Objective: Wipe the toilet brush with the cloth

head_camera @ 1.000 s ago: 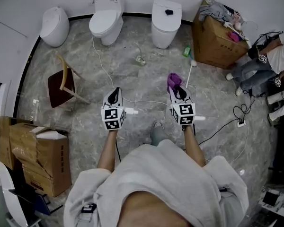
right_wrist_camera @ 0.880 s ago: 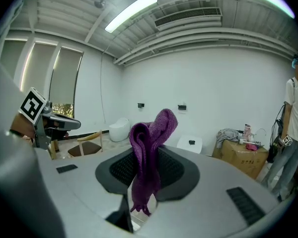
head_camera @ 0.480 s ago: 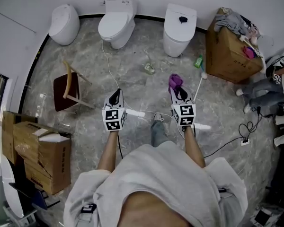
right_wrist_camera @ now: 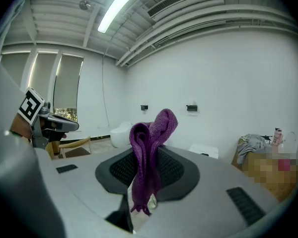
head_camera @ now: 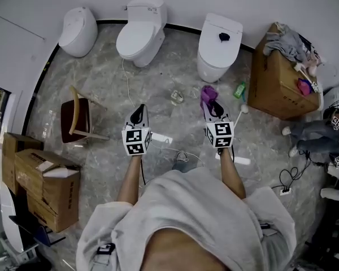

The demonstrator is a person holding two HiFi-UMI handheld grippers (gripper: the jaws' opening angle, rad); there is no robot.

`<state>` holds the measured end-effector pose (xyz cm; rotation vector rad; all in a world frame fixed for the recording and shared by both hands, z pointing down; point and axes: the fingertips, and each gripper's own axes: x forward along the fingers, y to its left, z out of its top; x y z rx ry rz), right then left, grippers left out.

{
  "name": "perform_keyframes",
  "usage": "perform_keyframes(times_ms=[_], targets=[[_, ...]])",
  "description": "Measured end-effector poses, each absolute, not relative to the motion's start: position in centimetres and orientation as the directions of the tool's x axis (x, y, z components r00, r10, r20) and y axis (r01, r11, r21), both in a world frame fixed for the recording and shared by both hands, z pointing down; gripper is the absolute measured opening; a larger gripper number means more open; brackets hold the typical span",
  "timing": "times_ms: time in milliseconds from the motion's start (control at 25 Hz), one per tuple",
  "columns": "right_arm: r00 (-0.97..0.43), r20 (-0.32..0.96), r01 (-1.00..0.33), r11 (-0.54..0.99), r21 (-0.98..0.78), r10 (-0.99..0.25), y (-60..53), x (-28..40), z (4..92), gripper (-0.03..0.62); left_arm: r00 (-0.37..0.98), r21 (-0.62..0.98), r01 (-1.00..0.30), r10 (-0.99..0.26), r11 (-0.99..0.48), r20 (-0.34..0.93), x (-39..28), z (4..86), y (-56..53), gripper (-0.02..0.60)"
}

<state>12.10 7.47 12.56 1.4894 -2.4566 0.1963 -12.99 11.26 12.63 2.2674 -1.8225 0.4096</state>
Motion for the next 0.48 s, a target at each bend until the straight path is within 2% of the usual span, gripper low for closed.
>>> perform_keyframes(times_ms=[480], targets=[[-0.48,0.33,-0.863,0.505,-0.014,-0.813,1.6,12.0,14.5,0.107,0.195,0.011,-0.978,-0.901,-0.207,0.389,-11.5,15.2,5.2,0.018]])
